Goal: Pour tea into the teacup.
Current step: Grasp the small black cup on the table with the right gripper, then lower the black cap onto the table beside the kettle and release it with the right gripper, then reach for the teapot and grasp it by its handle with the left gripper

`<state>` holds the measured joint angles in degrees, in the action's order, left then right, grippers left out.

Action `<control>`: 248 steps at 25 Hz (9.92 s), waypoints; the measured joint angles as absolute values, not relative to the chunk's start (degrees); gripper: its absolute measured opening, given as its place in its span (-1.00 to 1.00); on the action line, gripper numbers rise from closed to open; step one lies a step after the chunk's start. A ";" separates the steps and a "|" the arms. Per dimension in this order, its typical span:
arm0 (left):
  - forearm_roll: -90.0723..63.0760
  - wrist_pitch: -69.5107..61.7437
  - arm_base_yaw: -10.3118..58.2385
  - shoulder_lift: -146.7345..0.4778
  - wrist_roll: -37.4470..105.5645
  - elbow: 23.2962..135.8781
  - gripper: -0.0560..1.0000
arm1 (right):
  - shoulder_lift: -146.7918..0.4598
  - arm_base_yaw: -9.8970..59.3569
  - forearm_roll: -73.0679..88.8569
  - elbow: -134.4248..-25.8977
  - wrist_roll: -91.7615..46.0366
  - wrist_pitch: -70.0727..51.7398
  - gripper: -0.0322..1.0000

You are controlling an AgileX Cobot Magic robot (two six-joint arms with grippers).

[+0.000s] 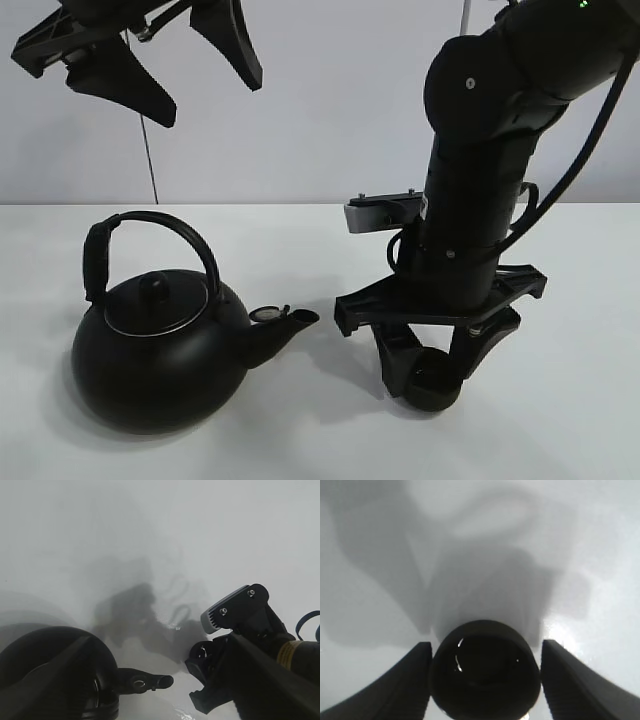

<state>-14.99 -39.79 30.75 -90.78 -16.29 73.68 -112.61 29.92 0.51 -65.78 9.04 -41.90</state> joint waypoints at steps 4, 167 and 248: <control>-14.99 -39.79 30.75 -90.78 -16.29 73.68 0.10 | -112.66 29.92 0.47 -65.78 9.04 -42.47 -0.17; -14.99 -39.63 30.75 -90.78 -16.29 73.68 0.10 | -103.91 21.64 18.48 -71.78 -13.59 -49.76 -0.10; -15.19 0.00 30.75 -69.82 3.37 43.24 0.05 | -91.10 8.11 28.09 -71.60 -14.41 -66.11 -0.10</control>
<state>-15.19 0.00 30.75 -69.82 3.37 43.24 -91.10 8.11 28.09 -71.60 -14.41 -66.11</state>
